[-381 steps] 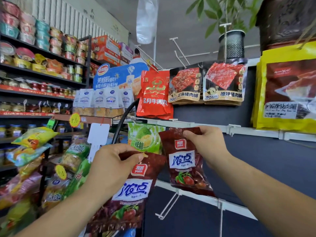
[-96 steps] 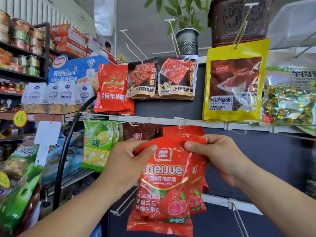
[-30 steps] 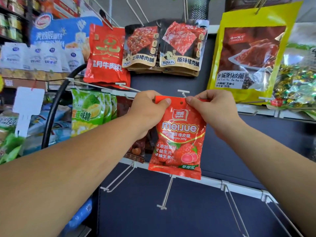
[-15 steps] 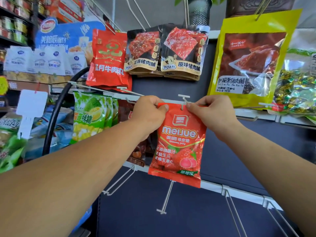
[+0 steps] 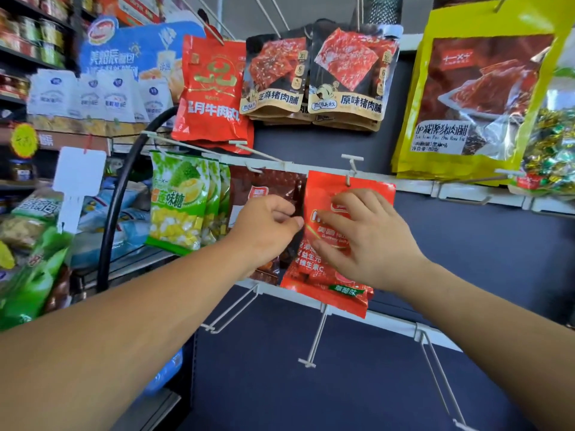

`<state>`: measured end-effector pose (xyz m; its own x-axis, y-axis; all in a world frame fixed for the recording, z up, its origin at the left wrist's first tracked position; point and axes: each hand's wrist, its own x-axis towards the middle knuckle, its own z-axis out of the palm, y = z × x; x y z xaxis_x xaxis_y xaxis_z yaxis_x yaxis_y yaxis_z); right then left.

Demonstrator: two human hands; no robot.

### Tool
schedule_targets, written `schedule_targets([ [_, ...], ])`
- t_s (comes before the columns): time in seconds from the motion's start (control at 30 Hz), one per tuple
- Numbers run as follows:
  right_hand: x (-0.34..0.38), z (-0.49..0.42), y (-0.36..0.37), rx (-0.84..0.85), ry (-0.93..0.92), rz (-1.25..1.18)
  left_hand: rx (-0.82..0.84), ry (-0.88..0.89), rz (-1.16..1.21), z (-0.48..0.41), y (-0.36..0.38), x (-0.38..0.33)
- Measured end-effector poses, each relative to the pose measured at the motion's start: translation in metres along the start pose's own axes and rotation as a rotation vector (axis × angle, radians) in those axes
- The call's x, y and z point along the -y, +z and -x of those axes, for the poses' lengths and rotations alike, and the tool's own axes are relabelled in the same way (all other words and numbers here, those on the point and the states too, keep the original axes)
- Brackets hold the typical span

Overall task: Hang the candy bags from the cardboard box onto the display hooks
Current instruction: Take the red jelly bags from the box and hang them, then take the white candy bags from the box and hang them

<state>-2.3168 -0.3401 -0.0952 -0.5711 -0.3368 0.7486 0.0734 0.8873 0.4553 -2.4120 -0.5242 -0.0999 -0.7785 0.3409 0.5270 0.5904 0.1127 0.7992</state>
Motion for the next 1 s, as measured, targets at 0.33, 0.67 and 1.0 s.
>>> schedule_targets([
  [0.33,0.036,0.003,-0.009,0.16,0.179,-0.071,0.034,-0.034,-0.058,0.068,-0.035,0.027],
  [0.67,0.228,0.097,0.0,0.448,0.144,-0.597,0.178,-0.204,-0.293,0.235,-0.085,0.151],
  [1.0,0.412,0.216,0.075,1.147,0.265,-0.949,0.183,-0.69,-0.326,0.422,-0.126,0.314],
])
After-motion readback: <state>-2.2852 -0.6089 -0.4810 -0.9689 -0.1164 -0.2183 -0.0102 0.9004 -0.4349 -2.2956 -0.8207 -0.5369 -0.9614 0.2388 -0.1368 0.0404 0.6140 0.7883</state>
